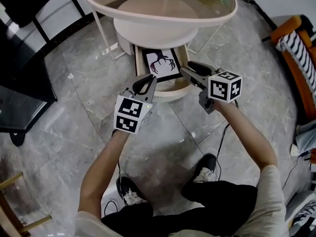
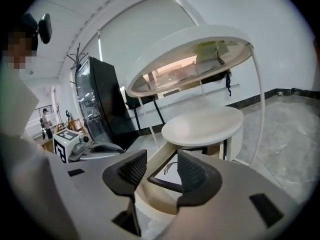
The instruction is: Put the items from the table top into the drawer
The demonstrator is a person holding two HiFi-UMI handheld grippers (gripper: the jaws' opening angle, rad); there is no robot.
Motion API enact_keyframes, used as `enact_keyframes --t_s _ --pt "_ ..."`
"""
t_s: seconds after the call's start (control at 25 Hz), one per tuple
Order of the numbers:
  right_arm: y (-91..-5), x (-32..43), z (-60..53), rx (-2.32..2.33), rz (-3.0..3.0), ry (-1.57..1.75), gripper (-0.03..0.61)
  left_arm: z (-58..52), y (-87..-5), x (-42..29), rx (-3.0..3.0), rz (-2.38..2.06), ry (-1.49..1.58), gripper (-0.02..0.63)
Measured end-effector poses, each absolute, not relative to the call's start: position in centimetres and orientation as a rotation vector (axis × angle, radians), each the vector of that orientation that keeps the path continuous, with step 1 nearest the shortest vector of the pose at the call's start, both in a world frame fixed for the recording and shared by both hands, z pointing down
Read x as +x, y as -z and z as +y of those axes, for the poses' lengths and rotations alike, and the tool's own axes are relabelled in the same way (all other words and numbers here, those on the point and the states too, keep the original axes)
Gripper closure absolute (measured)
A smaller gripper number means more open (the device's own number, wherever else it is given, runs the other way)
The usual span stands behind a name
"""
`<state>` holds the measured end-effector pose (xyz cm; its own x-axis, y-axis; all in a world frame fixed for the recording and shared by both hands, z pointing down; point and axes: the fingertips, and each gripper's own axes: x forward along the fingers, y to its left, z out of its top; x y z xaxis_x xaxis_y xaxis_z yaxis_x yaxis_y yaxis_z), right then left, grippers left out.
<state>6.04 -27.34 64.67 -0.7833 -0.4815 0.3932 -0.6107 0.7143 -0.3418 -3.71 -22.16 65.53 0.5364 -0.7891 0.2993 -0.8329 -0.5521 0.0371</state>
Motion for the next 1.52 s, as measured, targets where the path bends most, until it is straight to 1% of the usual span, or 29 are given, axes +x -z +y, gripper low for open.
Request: enact_keyframes --t_s 0.16,0.2,0.24,0.28,0.44,0.76,1.0,1.08,1.2,1.32,1.36,1.44,1.52 --pt "-62.1 7.9 -26.4 0.908 -2.690 -0.577 0.383 -21.7 -65.4 -3.8 2.586 -1.377 -0.352 0.592" --pt "-61.6 8.4 -26.3 0.930 -2.696 -0.549 0.437 -21.6 -65.2 -3.8 2.586 -1.377 -0.352 0.592" --pt "-61.1 8.9 -26.4 0.954 -2.701 -0.528 0.508 -21.5 -65.1 -3.8 2.589 -1.377 -0.353 0.592" --pt "-60.6 9.4 -26.5 0.979 -2.703 -0.515 0.522 -21.5 -64.9 -3.7 2.592 -1.376 -0.354 0.592" --pt "-58.5 10.5 -27.2 1.035 -2.720 -0.469 0.540 -21.7 -62.7 -2.6 2.624 -1.363 -0.356 0.592" --pt "-52.4 13.6 -28.1 1.148 -2.724 -0.384 0.541 -23.7 -54.1 1.8 2.736 -1.293 -0.339 0.592" --pt "-43.9 16.2 -35.5 1.272 -2.652 -0.212 0.540 -26.6 -47.3 5.8 2.831 -1.200 -0.425 0.592" --pt "-42.4 16.8 -38.4 1.271 -2.588 -0.163 0.538 -27.4 -45.2 7.2 2.833 -1.183 -0.386 0.592" --pt "-42.1 17.9 -42.9 1.261 -2.488 -0.222 0.538 -29.1 -42.8 8.3 2.800 -1.206 -0.293 0.592" --pt "-43.3 17.7 -44.7 1.153 -2.430 -0.335 0.536 -30.4 -41.9 9.1 2.795 -1.211 -0.301 0.592" --pt "-43.6 17.5 -44.8 1.100 -2.410 -0.355 0.519 -30.8 -41.7 9.4 2.797 -1.206 -0.306 0.592" --pt "-43.7 17.0 -45.2 1.025 -2.365 -0.356 0.431 -31.4 -41.5 9.9 2.799 -1.195 -0.302 0.592" --pt "-43.3 16.7 -46.0 1.013 -2.322 -0.327 0.423 -31.7 -41.4 10.2 2.799 -1.194 -0.293 0.592"
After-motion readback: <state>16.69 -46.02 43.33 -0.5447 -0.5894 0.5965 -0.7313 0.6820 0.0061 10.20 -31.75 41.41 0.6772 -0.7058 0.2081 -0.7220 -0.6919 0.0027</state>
